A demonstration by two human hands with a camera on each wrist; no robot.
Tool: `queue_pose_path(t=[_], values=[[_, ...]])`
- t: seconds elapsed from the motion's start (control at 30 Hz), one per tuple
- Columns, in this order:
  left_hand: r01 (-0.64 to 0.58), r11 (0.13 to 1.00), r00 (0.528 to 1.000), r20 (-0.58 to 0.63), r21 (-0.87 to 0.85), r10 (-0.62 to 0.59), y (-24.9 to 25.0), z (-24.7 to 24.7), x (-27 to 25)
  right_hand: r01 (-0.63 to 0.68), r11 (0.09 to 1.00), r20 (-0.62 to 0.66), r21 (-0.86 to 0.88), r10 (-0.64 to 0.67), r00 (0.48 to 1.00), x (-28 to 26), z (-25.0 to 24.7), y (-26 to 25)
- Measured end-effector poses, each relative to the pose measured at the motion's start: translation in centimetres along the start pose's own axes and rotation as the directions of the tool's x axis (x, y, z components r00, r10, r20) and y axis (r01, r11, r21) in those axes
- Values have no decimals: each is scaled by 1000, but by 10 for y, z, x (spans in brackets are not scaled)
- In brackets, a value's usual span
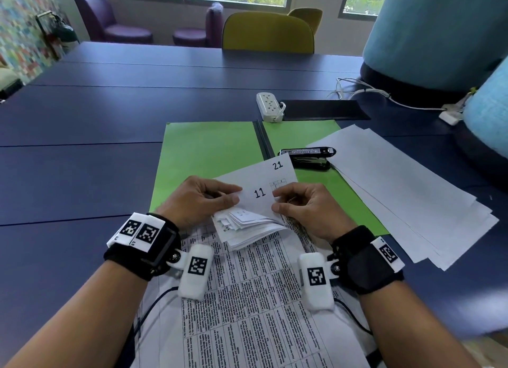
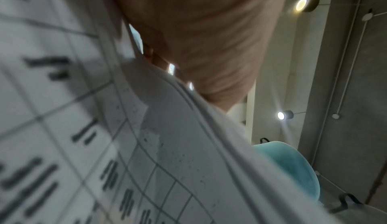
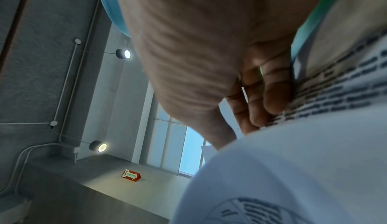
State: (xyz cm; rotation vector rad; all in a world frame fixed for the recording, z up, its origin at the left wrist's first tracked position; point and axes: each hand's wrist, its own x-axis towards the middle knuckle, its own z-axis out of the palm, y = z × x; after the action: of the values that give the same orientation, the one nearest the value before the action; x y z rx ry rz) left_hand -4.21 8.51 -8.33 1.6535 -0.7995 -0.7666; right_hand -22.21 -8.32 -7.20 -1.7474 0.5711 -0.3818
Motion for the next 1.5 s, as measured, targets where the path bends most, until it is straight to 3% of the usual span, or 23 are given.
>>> queue_pose_path(t=[0.23, 0.43, 0.73, 0.97, 1.13, 1.27, 1.37, 1.5], values=[[-22, 996, 1000, 14, 81, 21, 1, -2, 1, 74, 988, 149, -132, -54, 987, 3, -3, 2], [-3, 994, 1000, -2, 111, 3, 0, -1, 1, 48, 986, 175, -158, -20, 984, 0, -5, -1], [-30, 996, 1000, -3, 89, 30, -1, -1, 2, 32, 989, 141, -146, -11, 990, 0, -4, 0], [-47, 992, 999, 8, 116, 47, -1, 0, 3, 188, 975, 94, -122, -177, 980, 1, -3, 1], [-29, 993, 999, -19, -116, 27, 7, 2, 1, 184, 983, 143, -7, -181, 973, -3, -2, -4], [-25, 994, 999, 40, -111, 29, 4, 1, 1, 149, 988, 202, 29, -152, 968, -2, -3, -1], [-20, 995, 999, 40, -101, 24, -1, 2, 1, 119, 993, 132, 22, -121, 984, 3, -4, 5], [-59, 998, 998, -23, -14, 58, -2, 5, 1, 66, 988, -34, 138, -62, 998, 6, -2, 11]])
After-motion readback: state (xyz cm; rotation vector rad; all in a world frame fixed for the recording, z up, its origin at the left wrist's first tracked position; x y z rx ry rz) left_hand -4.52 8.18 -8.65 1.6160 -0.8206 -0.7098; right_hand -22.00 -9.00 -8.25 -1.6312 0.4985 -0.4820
